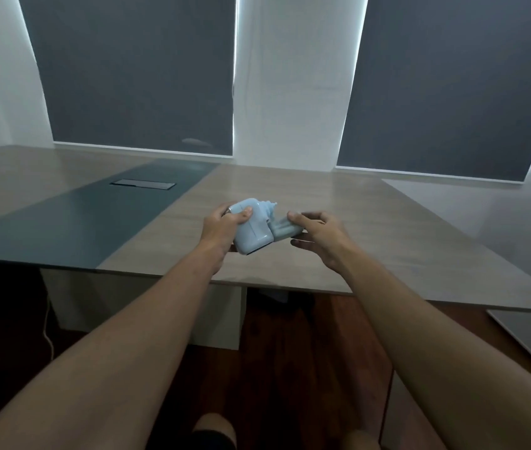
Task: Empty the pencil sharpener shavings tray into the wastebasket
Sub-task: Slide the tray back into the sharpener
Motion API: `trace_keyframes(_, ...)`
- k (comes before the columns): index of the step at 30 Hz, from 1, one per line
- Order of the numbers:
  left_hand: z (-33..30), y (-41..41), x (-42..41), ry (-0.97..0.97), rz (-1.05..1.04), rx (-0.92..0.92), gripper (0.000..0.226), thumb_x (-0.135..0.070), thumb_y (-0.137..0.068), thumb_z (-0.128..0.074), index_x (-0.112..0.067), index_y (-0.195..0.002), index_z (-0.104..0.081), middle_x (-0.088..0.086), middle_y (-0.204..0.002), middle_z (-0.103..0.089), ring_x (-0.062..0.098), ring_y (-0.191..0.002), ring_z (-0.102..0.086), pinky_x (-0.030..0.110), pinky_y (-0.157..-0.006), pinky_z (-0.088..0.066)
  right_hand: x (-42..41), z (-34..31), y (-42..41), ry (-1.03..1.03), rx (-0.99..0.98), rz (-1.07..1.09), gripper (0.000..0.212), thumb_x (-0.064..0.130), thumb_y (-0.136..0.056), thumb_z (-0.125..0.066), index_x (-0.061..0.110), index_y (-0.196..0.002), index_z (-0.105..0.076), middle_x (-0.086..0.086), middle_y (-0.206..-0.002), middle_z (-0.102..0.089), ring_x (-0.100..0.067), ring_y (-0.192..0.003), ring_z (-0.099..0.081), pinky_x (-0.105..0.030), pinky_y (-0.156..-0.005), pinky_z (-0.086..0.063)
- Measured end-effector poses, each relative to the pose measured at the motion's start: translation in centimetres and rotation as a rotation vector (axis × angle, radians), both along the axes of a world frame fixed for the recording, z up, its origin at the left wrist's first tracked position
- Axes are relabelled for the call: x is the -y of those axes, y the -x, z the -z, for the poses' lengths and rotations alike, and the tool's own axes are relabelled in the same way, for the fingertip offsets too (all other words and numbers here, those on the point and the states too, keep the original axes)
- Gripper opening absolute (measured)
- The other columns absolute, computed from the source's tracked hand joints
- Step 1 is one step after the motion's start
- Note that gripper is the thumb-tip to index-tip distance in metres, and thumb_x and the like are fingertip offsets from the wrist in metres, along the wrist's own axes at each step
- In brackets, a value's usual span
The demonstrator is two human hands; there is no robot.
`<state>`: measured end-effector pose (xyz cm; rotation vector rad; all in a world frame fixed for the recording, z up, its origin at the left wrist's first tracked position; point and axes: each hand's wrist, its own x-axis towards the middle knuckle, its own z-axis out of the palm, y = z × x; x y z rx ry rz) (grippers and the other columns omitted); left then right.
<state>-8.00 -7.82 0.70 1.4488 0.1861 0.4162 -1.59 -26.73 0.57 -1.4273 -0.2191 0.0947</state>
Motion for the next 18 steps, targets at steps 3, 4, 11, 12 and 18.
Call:
trace_keyframes(3,0.3,-0.3,-0.9,0.0,-0.016,0.001,0.037,-0.025,-0.083,-0.069,-0.015,-0.118,-0.064,0.009,-0.116,-0.069,0.023,-0.092,-0.067,0.036,-0.066,-0.056,-1.0,0.3,0.0,0.018,0.017,-0.014,0.043,0.023,-0.069,-0.086,0.007,-0.1,-0.062,-0.015,-0.098,-0.069,-0.028,-0.082,-0.072,-0.036,-0.069,-0.061)
trace_keyframes(4,0.5,-0.5,-1.3,0.004,-0.023,-0.001,0.039,-0.025,-0.083,-0.069,-0.015,-0.12,-0.064,0.009,-0.116,-0.069,0.023,-0.093,-0.067,0.037,-0.068,-0.056,-1.4,0.4,-0.1,0.015,0.022,-0.015,0.042,0.022,-0.069,-0.086,0.007,-0.099,-0.062,-0.016,-0.098,-0.07,-0.028,-0.082,-0.072,-0.037,-0.07,-0.061)
trace_keyframes(11,1.5,-1.3,-2.5,0.032,-0.041,-0.022,0.041,-0.028,-0.082,-0.07,-0.016,-0.121,-0.063,0.007,-0.113,-0.07,0.025,-0.096,-0.068,0.039,-0.068,-0.058,-4.1,1.3,-0.3,0.085,0.049,-0.034,0.042,0.028,-0.073,-0.084,0.005,-0.102,-0.064,-0.016,-0.107,-0.071,-0.029,-0.1,-0.071,-0.043,-0.086,-0.059)
trace_keyframes(12,1.7,-1.4,-2.7,0.032,-0.042,-0.018,0.04,-0.028,-0.083,-0.07,-0.016,-0.12,-0.063,0.007,-0.112,-0.07,0.026,-0.098,-0.068,0.039,-0.068,-0.058,-4.7,1.5,-0.3,0.104,0.048,-0.034,0.039,0.031,-0.076,-0.082,0.006,-0.1,-0.065,-0.015,-0.106,-0.072,-0.028,-0.1,-0.071,-0.043,-0.086,-0.059)
trace_keyframes(18,2.3,-1.7,-3.8,0.034,-0.118,-0.019,0.044,-0.027,-0.083,-0.07,-0.011,-0.122,-0.061,0.008,-0.114,-0.068,0.027,-0.102,-0.066,0.048,-0.083,-0.058,-8.4,2.4,-0.7,0.193,0.018,0.006,0.045,0.054,-0.08,-0.058,0.013,-0.09,-0.074,-0.001,-0.092,-0.077,-0.019,-0.083,-0.069,-0.037,-0.076,-0.06)
